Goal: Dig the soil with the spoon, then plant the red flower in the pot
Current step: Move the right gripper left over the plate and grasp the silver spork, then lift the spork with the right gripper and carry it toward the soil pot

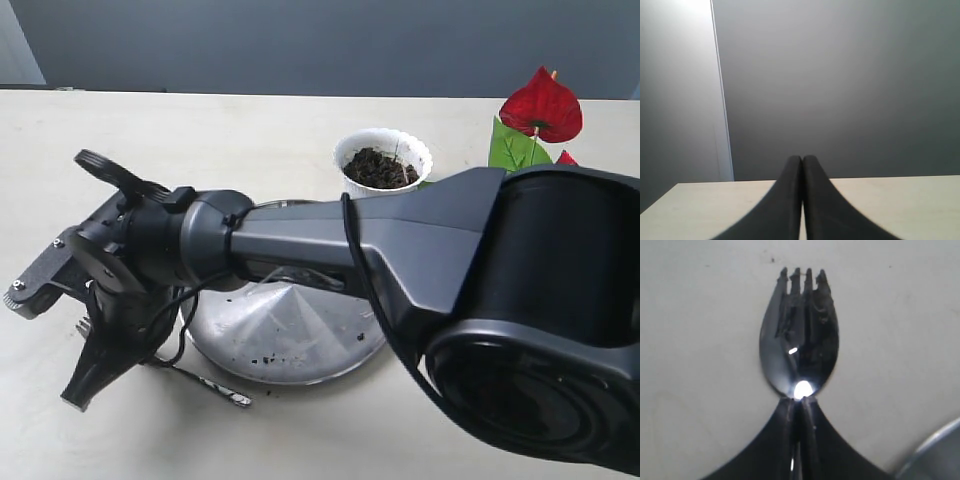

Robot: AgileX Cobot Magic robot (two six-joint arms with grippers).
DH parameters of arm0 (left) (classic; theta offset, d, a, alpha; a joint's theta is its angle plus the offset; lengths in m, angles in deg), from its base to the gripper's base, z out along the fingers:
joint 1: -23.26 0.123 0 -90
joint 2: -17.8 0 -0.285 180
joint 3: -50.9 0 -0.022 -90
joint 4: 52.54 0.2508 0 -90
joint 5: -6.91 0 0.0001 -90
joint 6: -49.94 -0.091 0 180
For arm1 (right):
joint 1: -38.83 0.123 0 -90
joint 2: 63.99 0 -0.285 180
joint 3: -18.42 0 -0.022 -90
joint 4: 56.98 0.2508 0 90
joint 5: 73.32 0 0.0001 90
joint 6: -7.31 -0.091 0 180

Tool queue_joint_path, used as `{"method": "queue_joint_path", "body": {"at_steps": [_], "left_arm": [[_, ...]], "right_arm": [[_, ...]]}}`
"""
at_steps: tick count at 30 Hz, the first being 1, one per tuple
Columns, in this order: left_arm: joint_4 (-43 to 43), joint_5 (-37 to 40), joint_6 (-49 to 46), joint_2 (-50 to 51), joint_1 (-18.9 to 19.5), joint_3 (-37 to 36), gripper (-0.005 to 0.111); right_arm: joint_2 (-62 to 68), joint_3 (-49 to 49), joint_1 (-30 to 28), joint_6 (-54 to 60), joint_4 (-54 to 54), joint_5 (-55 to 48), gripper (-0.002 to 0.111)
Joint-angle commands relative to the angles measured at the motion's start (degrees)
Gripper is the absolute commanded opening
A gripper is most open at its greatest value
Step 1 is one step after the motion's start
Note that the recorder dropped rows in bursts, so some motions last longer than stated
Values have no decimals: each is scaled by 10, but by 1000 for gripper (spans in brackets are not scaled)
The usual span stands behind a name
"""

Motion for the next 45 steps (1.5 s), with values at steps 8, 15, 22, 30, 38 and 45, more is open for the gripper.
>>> {"method": "queue_joint_path", "body": {"at_steps": [8,15,22,30,38,45], "left_arm": [[-4,-6,3,-1,-3,1,0],[-4,-6,3,-1,-3,1,0],[-4,-6,3,-1,-3,1,0],[-4,-6,3,-1,-3,1,0],[-4,-6,3,-1,-3,1,0],[-4,-6,3,-1,-3,1,0]], "right_arm": [[-67,-1,5,20,89,-87,-1],[-130,-1,5,38,4,-126,-1],[-145,-2,3,3,-275,-220,-1],[-145,-41,-75,-45,-430,-233,-1],[-145,-93,-181,-59,-502,-245,-1],[-145,-118,-207,-24,-535,-250,-1]]}}
